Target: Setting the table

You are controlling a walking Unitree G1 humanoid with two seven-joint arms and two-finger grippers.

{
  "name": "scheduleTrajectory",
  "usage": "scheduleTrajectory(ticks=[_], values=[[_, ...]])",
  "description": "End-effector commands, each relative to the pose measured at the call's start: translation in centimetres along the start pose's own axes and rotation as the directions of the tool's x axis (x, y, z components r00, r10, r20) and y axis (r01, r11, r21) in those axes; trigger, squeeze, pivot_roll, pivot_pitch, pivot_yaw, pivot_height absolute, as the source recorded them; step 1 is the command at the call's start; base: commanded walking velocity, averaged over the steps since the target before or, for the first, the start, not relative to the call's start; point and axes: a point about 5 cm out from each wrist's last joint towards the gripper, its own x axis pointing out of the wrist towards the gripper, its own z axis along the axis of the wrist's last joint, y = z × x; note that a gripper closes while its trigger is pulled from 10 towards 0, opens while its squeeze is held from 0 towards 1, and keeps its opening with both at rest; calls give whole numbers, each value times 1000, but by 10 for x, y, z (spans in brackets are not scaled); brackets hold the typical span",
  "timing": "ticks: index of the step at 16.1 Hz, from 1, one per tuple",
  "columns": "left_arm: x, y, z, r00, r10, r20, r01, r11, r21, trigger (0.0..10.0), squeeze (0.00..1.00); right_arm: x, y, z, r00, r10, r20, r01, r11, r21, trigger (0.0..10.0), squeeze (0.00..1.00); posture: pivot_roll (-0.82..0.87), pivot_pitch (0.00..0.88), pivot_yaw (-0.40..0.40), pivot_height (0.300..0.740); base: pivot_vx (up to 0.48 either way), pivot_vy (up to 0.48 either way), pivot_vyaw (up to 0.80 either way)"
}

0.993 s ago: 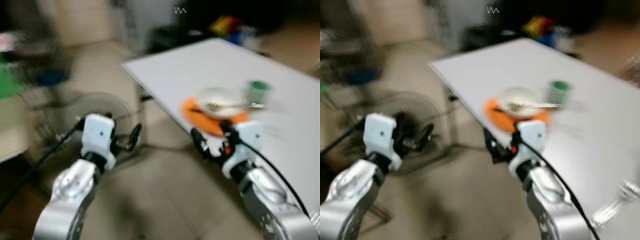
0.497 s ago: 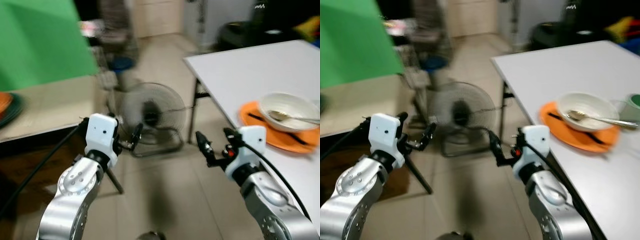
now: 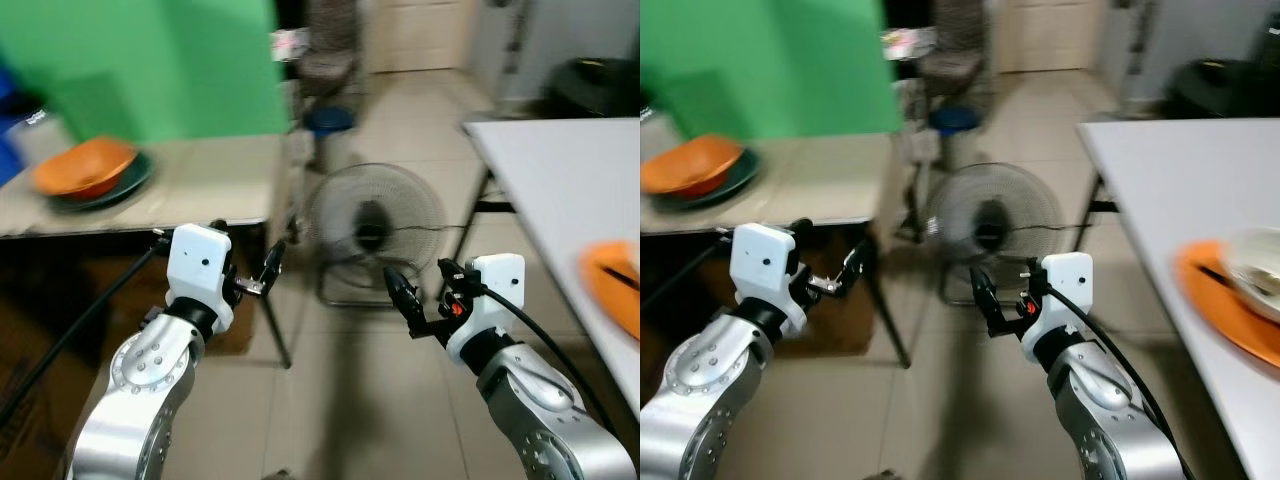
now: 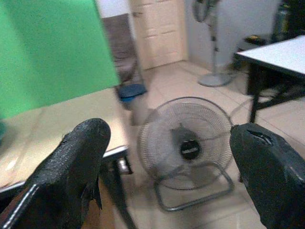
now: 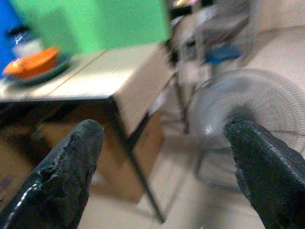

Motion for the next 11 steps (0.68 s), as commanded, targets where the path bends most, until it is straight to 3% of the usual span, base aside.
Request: scheduleTrajectory(ticks=[1, 6, 9, 11], values=[[-3, 5, -2, 1000, 21, -11, -21, 1000, 4, 10000, 0, 3, 6, 1, 999, 48, 2, -48, 999, 9, 10000, 0, 153, 0, 45, 740, 0, 0, 800], [-6, 7, 0, 1000, 29, -3, -29, 1000, 3, 10000, 0, 8, 12, 1, 996, 92, 4, -92, 996, 14, 10000, 0, 171, 0, 36, 740, 0, 0, 800], [-7, 11, 0, 999, 50, -2, -50, 999, 6, 10000, 0, 16, 1, -2, 1000, 1, -24, -5, 985, -170, 10000, 0, 176, 0, 31, 740, 321, 0, 0], [-7, 11, -1, 999, 51, -3, -51, 999, 6, 10000, 0, 16, 0, -3, 1000, 1, -15, -4, 985, -171, 10000, 0, 177, 0, 29, 740, 334, 0, 0]])
